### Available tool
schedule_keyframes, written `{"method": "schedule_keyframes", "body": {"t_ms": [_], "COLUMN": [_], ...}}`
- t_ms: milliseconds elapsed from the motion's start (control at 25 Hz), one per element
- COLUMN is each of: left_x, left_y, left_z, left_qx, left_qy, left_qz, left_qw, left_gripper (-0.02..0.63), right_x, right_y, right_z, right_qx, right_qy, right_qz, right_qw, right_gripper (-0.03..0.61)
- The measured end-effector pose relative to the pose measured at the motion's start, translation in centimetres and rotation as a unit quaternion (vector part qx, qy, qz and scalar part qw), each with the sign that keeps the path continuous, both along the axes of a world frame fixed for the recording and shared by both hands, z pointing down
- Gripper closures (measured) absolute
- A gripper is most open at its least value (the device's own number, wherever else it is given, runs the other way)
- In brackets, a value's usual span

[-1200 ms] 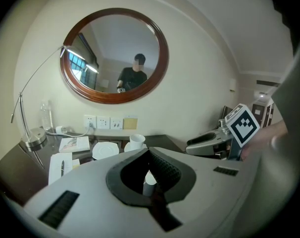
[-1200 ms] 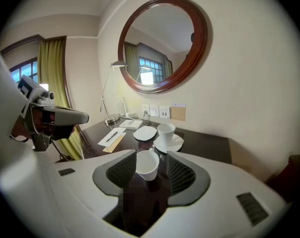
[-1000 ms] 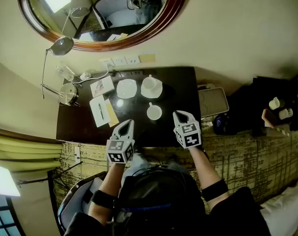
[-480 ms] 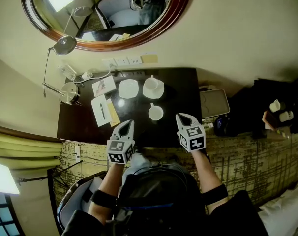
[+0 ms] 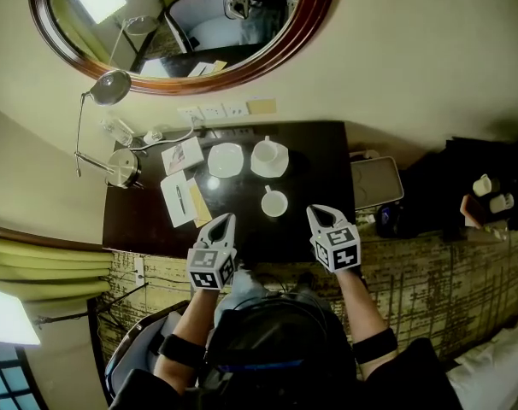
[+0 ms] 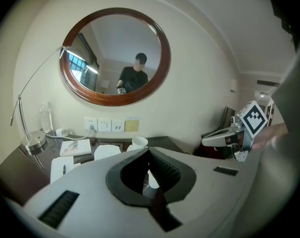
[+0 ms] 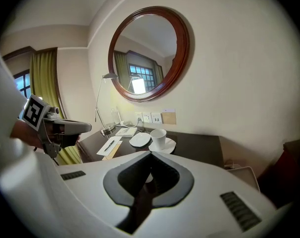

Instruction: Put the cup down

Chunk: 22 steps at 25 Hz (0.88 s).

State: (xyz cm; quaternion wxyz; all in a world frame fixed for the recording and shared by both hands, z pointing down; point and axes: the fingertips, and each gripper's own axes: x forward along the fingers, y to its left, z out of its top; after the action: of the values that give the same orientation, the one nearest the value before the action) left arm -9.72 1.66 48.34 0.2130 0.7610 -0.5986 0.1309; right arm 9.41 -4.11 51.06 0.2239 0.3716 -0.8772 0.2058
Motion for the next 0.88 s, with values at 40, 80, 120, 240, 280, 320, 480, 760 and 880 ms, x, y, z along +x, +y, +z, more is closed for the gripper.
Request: {"method": "schedule_keyframes", "body": {"t_ms": [40, 80, 120, 240, 280, 320, 480, 760, 880], "left_x": [-0.1, 0.0, 0.1, 0.4, 0.4, 0.5, 1.3, 3.5, 4.7], "left_y": [-0.4, -0.9, -1.5, -3.7, -4.7, -5.8, -10.6, -18.5, -20.8], "left_z": [0.1, 0.3, 0.5, 1.5, 2.0, 2.4, 4.3, 8.5, 9.5], "left_qx": [-0.004, -0.008, -0.013, -0.026, -0.029, -0.033, -0.058, -0.099, -0.114], "left_qy": [0.0, 0.0, 0.001, 0.008, 0.01, 0.011, 0.007, -0.021, -0.024], "left_qz": [0.001, 0.006, 0.015, 0.045, 0.053, 0.061, 0.107, 0.17, 0.186], "left_qw": [1.0, 0.9999, 0.9998, 0.9986, 0.9981, 0.9975, 0.9926, 0.9802, 0.9756], "left_gripper": [0.612, 0.612, 0.612, 0.485, 0.446, 0.418, 0.303, 0.118, 0.089], "right_x": [-0.1, -0.2, -0.3, -0.7, -0.7, -0.7, -0.7, -1.8, -2.3], "right_y": [-0.1, -0.2, -0.4, -1.2, -1.5, -1.8, -2.9, -5.0, -5.1], "right_z": [0.0, 0.1, 0.2, 0.3, 0.5, 0.8, 1.7, 1.6, 2.3], "right_qx": [-0.003, -0.007, -0.01, -0.01, -0.012, -0.015, -0.037, -0.045, -0.056], "right_qy": [-0.002, -0.003, -0.005, -0.001, 0.004, 0.011, 0.031, 0.039, 0.033], "right_qz": [0.001, 0.002, 0.003, 0.007, 0.008, 0.01, 0.024, 0.042, 0.05], "right_qw": [1.0, 1.0, 1.0, 1.0, 1.0, 1.0, 0.999, 0.997, 0.997], "right_gripper": [0.578, 0.578, 0.578, 0.578, 0.578, 0.578, 0.578, 0.578, 0.578]}}
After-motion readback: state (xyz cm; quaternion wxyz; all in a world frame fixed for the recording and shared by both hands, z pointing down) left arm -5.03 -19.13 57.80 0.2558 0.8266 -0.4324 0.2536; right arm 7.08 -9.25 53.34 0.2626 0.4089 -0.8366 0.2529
